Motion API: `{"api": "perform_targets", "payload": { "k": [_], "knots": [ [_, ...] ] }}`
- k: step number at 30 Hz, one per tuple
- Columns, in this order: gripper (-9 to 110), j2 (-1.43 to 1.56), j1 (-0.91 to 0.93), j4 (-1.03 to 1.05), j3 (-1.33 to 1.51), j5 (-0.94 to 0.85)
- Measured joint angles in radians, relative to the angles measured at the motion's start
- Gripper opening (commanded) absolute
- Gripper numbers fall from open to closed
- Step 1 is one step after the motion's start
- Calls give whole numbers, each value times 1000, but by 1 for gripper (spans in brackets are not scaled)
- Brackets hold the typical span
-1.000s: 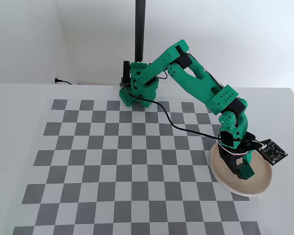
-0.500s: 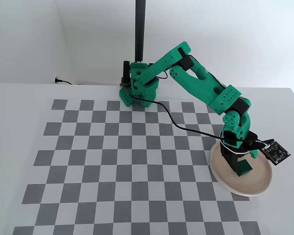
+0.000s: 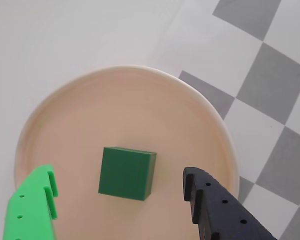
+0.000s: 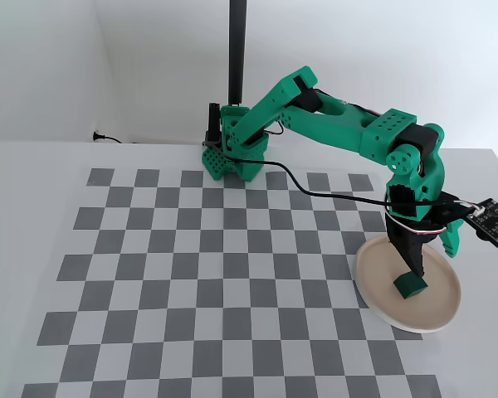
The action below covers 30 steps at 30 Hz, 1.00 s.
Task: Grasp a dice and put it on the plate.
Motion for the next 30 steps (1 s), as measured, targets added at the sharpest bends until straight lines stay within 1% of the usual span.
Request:
{"api": "perform_targets", "payload": {
  "k": [3,12,17,22,30],
  "knots": [
    [13,67,32,44,0,0],
    [-4,305,175,184,0,31],
    [-4,486,256,199,67,35],
    [-4,667,333,196,238,60],
    [-4,902,463,121,528,130]
  ]
}}
